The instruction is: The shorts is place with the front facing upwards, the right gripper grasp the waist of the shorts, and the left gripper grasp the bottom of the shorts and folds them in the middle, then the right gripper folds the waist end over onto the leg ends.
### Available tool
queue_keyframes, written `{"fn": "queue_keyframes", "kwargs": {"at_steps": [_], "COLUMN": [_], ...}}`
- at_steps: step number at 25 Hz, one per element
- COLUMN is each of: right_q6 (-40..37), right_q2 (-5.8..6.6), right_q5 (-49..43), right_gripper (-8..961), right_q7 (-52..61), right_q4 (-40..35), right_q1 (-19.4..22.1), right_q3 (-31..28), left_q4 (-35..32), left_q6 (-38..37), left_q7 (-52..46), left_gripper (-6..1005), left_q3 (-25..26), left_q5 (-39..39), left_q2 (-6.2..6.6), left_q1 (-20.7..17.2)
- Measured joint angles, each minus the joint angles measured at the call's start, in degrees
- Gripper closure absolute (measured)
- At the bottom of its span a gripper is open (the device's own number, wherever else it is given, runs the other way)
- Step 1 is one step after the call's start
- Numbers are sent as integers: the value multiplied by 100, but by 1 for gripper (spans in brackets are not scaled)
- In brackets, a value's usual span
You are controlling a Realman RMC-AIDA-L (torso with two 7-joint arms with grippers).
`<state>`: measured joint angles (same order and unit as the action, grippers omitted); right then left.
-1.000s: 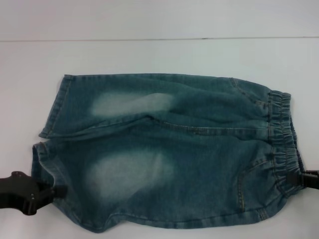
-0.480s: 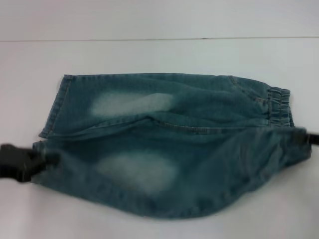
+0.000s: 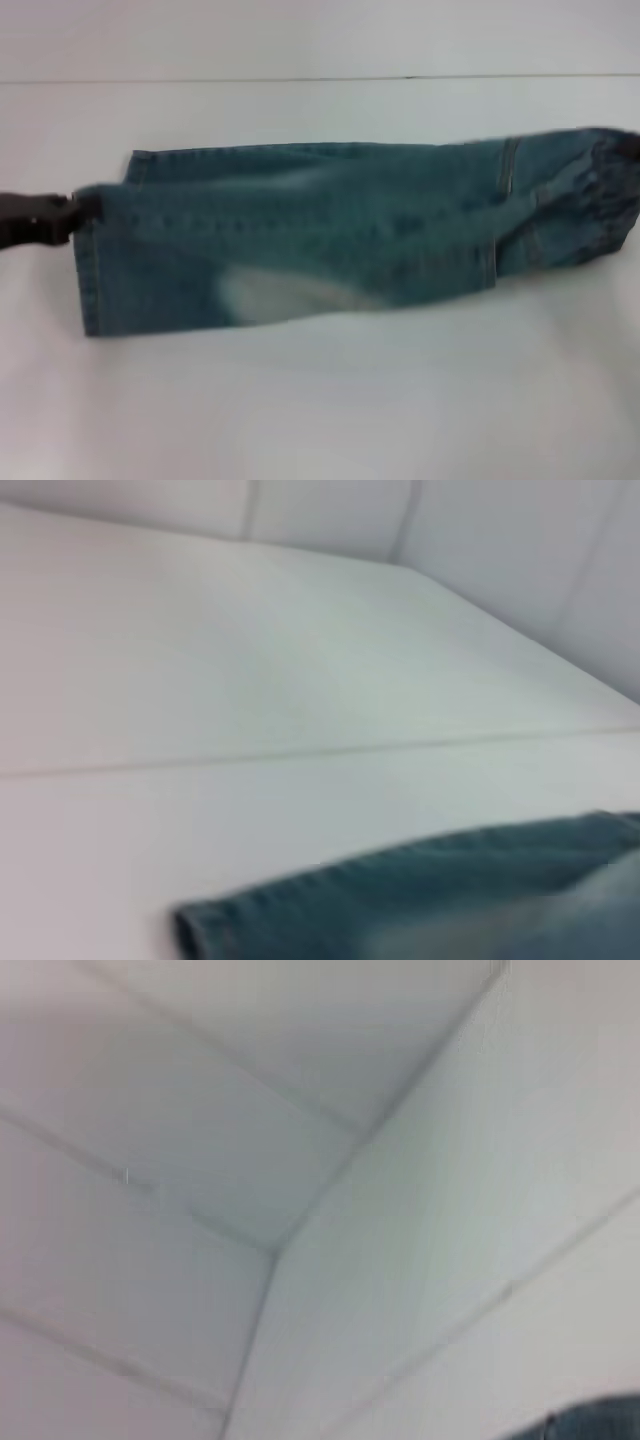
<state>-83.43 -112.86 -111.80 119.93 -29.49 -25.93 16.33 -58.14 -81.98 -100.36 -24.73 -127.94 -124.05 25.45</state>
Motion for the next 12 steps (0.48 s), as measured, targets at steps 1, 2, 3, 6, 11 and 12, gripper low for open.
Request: {"fn": "queue_keyframes", "kwargs": {"at_steps": [1,2,3,6,11,12], "right_q6": [63,134,205,424,927,1040], "right_q2": [10,15,18,15,-63,-84], "right_q5": [116,220,319,548,857,914], "right_gripper": [899,898,898,897,895,894], "right_q7": [18,23,23,-17,-230,-289], "right_q4": [1,2,6,104,312,342], "right_q1": [0,0,-1,-43,-194,-231], "right_q3": [-1,-2,-3,-3,4,12], "left_q4": [38,88,140,355,702,757], "left_q6": [189,349,492,898,1504,1597], "left_q7": [-24,-46,-62,-50,19,34], "left_gripper": [931,930,928,924,916,915], "left_q3": [5,7,9,-2,-93,-127], "left_q5": [15,30,59,202,258,261], "left_q2": [1,1,3,14,28,34], "left_q1": [54,100,144,287,501,538]}}
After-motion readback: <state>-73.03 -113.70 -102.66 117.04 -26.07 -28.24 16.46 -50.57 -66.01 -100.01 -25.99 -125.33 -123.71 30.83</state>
